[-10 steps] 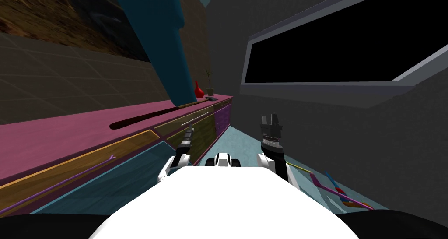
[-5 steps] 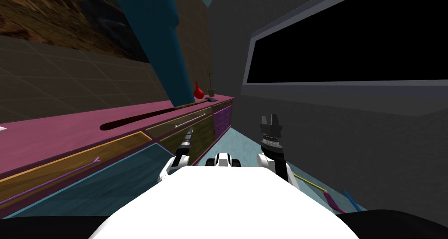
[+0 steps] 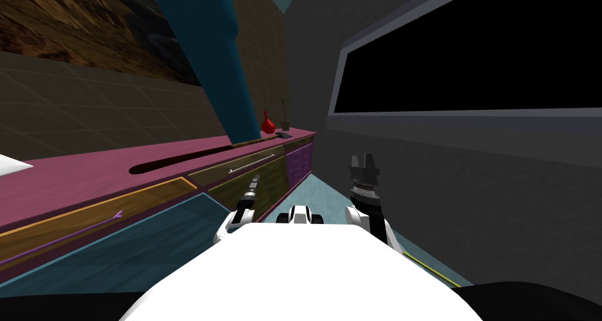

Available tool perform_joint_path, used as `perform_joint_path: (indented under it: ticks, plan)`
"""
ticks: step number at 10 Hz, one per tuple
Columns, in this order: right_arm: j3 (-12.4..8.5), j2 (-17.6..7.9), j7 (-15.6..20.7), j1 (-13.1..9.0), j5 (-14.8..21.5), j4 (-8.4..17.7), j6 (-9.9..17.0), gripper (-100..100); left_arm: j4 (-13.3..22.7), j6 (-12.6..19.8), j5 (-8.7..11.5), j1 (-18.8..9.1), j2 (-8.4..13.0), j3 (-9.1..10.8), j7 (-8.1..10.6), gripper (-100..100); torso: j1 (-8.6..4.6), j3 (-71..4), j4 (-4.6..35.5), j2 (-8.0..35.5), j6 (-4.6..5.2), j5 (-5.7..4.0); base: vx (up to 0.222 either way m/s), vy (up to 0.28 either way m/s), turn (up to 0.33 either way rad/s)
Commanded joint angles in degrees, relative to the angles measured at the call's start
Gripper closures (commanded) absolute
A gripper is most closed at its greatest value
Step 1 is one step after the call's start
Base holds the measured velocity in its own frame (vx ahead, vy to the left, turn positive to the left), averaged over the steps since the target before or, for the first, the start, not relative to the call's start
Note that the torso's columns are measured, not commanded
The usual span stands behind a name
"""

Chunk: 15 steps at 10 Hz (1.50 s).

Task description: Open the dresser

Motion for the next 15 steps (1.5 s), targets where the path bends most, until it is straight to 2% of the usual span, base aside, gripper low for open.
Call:
perform_joint_path:
  ticks: [1, 6, 7, 8, 9, 10, 11, 12, 15]
  plan:
    - [0.0, 0.0, 0.0, 0.0, 0.0, 0.0, 0.0, 0, 3.3, 0.2, -0.6, -1.5, -0.1, 0.01, -0.08, -100, 0.13, 0.1, 0.0, 0.1, -0.01, 0.04, 0.046, -0.044, 0.003]
    - [0.0, 0.0, 0.0, 0.0, 0.0, 0.0, 0.0, 0, 11.0, -0.5, -3.4, -4.8, -0.4, 2.14, -0.50, -100, 0.19, 0.0, -0.1, -0.1, 0.13, 0.16, 0.088, -0.092, 0.108]
    - [0.0, 0.0, 0.0, 0.0, 0.0, 0.0, 0.0, 0, 12.3, -0.5, -3.4, -4.8, -0.4, 2.14, -0.50, -100, 0.17, -0.1, -0.1, -0.3, 0.29, 0.26, 0.081, -0.129, -0.028]
    - [0.0, 0.0, 0.0, 0.0, 0.0, 0.0, 0.0, 0, 12.9, -0.5, -3.4, -4.8, -0.4, 2.14, -0.50, -100, 0.14, 0.1, 0.0, 0.2, -0.16, 0.09, 0.044, -0.042, 0.038]
    - [0.0, 0.0, 0.0, 0.0, 0.0, 0.0, 0.0, 0, 12.9, -0.5, -3.4, -4.8, -0.4, 2.14, -0.50, -100, 0.46, 0.3, 0.0, 0.3, 0.01, 0.27, 0.008, 0.008, 0.010]
    - [0.0, 0.0, 0.0, 0.0, 0.0, 0.0, 0.0, 0, 14.9, -0.7, -4.3, -5.9, -0.6, 2.83, -0.64, -100, 0.70, 0.3, 0.0, 0.2, 0.03, 0.38, 0.042, -0.058, 0.083]
    - [0.0, 0.0, 0.0, 0.0, 0.0, 0.0, 0.0, 0, 16.2, -0.7, -4.3, -5.9, -0.6, 2.83, -0.64, -100, 0.51, 0.1, -0.2, -0.1, -0.10, 0.38, 0.060, -0.087, 0.046]
    - [0.0, 0.0, 0.0, 0.0, 0.0, 0.0, 0.0, 0, 18.0, -0.9, -5.2, -7.0, -0.8, 3.51, -0.78, -100, 0.33, 0.0, -0.2, 0.0, -0.20, 0.26, 0.080, -0.129, 0.121]
    - [0.0, 0.0, 0.0, 0.0, 0.0, 0.0, 0.0, 0, 22.5, -1.1, -6.1, -8.1, -0.9, 4.18, -0.91, -100, 0.37, 0.2, 0.0, 0.2, -0.24, 0.27, 0.108, -0.102, 0.085]
